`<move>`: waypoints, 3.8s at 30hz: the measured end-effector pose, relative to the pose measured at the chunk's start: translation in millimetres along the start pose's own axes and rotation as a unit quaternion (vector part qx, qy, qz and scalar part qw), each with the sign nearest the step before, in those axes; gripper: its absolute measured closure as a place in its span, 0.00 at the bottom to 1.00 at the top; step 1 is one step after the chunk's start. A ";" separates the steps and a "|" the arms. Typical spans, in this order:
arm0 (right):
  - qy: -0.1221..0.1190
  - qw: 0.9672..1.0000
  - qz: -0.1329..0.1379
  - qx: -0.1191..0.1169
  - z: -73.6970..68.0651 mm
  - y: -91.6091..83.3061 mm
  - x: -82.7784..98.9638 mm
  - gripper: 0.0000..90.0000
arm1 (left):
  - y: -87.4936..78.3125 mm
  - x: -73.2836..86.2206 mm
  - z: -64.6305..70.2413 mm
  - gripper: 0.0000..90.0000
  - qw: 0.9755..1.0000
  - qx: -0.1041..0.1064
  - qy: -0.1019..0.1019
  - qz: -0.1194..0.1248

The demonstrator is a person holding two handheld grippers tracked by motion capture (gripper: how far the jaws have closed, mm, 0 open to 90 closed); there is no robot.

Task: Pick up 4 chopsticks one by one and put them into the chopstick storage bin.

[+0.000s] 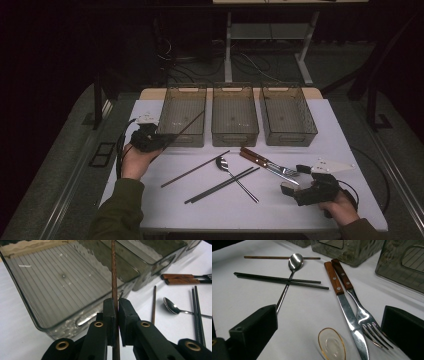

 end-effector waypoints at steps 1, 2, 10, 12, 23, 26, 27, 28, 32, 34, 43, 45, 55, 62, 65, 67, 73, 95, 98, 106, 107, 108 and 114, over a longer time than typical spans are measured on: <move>-0.001 1.000 0.000 0.000 0.0 -0.1 0.0 0.01 | 0.8 -1.9 -0.3 0.94 1.000 -0.001 -0.005 0.002; -0.001 1.000 0.000 0.000 0.1 -0.2 0.0 0.01 | 1.3 -3.8 -1.2 0.94 1.000 -0.004 -0.007 0.002; 0.000 1.000 0.001 -0.001 0.1 -0.4 0.1 0.01 | 5.9 -17.7 -7.6 0.94 1.000 -0.011 -0.014 0.001; 0.001 1.000 0.001 -0.001 0.2 -0.4 0.2 0.01 | 7.6 -21.5 -8.9 0.94 1.000 -0.013 -0.012 0.001; 0.002 1.000 0.003 0.001 0.9 -0.9 0.3 0.01 | 18.0 -40.4 -16.0 0.94 0.999 -0.026 -0.018 -0.008; 0.002 1.000 0.003 0.001 0.8 -1.0 0.3 0.01 | 21.5 -47.0 -17.5 0.94 0.999 -0.029 -0.018 -0.008; 0.003 1.000 0.003 0.001 0.8 -1.1 0.3 0.01 | 22.7 -49.1 -17.9 0.94 0.999 -0.029 -0.018 -0.008; 0.004 1.000 0.004 0.001 0.9 -1.2 0.2 0.01 | 24.1 -51.4 -18.1 0.94 0.999 -0.029 -0.019 -0.007; 0.006 1.000 0.004 0.000 1.0 -1.6 0.2 0.01 | 28.6 -59.6 -21.2 0.94 0.999 -0.032 -0.017 -0.007; 0.006 1.000 0.005 0.000 1.0 -1.8 0.2 0.01 | 31.2 -62.7 -22.3 0.94 0.999 -0.032 -0.028 -0.003; 0.007 1.000 0.007 -0.001 1.2 -2.4 0.2 0.01 | 43.4 -72.5 -29.1 0.94 0.999 -0.040 -0.036 0.003; 0.007 1.000 0.006 -0.001 1.2 -2.5 0.3 0.01 | 45.9 -74.4 -32.0 0.94 0.998 -0.040 -0.038 0.007; 0.007 1.000 0.006 -0.003 1.4 -2.3 0.5 0.01 | 62.1 -83.3 -41.8 0.94 0.998 -0.053 -0.045 0.012; 0.006 1.000 0.007 -0.005 1.2 -2.8 0.5 0.01 | 71.9 -80.6 -46.1 0.94 0.997 -0.064 -0.047 0.008; 0.007 1.000 0.008 -0.006 1.3 -2.8 0.5 0.01 | 75.1 -78.3 -46.9 0.94 0.997 -0.072 -0.041 -0.002; 0.006 1.000 0.007 -0.005 1.3 -2.7 0.5 0.01 | 77.1 -76.9 -47.3 0.93 0.996 -0.074 -0.040 -0.005; 0.006 1.000 0.007 -0.005 1.0 -2.6 0.5 0.01 | 80.3 -74.1 -46.8 0.66 0.995 -0.091 -0.032 -0.001; -0.001 1.000 0.004 -0.001 0.6 -0.8 0.6 0.01 | 38.0 -58.7 -2.3 0.35 0.999 -0.014 0.025 0.014; -0.001 1.000 0.005 -0.001 0.2 -0.5 0.3 0.01 | 34.0 -51.1 3.5 0.34 0.999 -0.009 0.033 0.009; -0.016 1.000 0.001 -0.011 -1.9 5.6 -0.2 0.01 | 26.3 -32.7 18.1 0.31 0.999 0.019 0.035 0.022; -0.019 1.000 0.001 -0.010 -1.6 6.6 -0.4 0.01 | 25.8 -30.6 20.4 0.31 0.999 0.022 0.037 0.023; -0.020 1.000 0.001 -0.011 -1.3 7.5 -0.8 0.01 | 25.1 -28.6 21.8 0.31 0.999 0.021 0.043 0.021; -0.018 1.000 0.005 -0.012 0.7 9.9 -3.2 0.01 | 26.5 -14.3 31.1 0.29 0.998 0.028 0.050 0.019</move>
Point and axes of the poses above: each handheld gripper's, and its own axes: y roughly forward along the jaws, x roughly out of its underside, z roughly to its right, the point moved 4 cm from there along y, roughly forward along the jaws, and after that the axes turned 12 degrees about -y, right-handed, at the moved point
